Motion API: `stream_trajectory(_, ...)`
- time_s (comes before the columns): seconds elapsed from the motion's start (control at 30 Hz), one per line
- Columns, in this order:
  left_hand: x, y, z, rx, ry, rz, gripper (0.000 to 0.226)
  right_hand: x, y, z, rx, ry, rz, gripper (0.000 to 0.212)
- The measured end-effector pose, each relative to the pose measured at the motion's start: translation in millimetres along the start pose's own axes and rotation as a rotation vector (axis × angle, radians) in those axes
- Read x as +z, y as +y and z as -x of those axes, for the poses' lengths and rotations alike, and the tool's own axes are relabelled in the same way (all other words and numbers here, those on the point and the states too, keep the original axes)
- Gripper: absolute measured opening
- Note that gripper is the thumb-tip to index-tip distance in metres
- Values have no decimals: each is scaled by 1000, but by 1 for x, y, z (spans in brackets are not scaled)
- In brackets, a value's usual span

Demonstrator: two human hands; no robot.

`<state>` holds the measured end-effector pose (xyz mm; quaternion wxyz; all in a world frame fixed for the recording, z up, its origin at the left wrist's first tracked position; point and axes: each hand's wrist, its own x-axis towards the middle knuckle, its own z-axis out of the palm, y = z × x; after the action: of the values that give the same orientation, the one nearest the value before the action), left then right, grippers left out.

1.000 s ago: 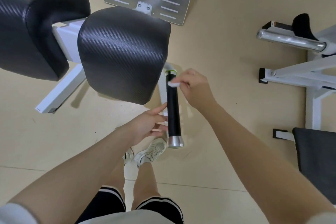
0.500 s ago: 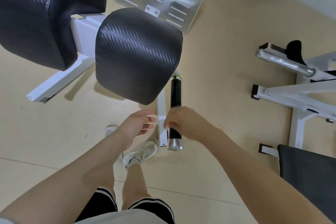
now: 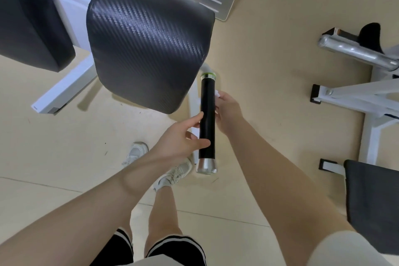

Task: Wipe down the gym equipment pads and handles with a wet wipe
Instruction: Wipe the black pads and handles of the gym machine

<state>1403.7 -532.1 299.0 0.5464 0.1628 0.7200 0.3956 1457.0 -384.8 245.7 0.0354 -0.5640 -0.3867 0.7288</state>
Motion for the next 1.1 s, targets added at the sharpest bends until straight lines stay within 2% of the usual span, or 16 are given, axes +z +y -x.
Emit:
stream_trajectory(0.07,0,1,-1,5,7,-21,69,-2,13,4,20,-111,-59,16)
stream_trajectory(0.23,2,7,2,13,3,-63,69,-29,54,54,32,-262,-122,17)
stream_trajectory(0.3,0,10,3,20,-11,-122,69,-38,70,83,106,-243,-144,27)
stream_trajectory(0.37,-2,13,5,13,-41,-147,70,-48,79,108,118,-205,-185,25)
stream_trajectory(0.43,-5,18,7,-8,-77,-193,70,-58,77,131,71,-104,-307,22)
stream_trajectory(0.5,-5,25,12,-5,-84,-372,68,-64,69,155,-7,24,-408,22)
stream_trajectory(0.57,-4,34,26,40,-88,-525,62,-64,61,181,-80,112,-409,21)
stream_trajectory(0.63,-6,49,48,88,-154,-496,46,-54,55,206,-131,160,-409,18)
stream_trajectory(0.7,-11,64,74,94,-284,-350,25,-38,53,230,-169,189,-424,16)
stream_trajectory(0.77,-17,79,98,82,-394,-238,22,-19,53,253,-206,217,-443,14)
stream_trajectory(0.87,-20,92,125,135,-476,-287,20,0,55,285,-284,249,-549,11)
stream_trajectory(0.97,-16,100,147,172,-565,-372,21,6,54,316,-356,262,-553,10)
stream_trajectory(1.1,4,117,175,234,-666,-399,6,-2,47,354,-433,319,-550,9)
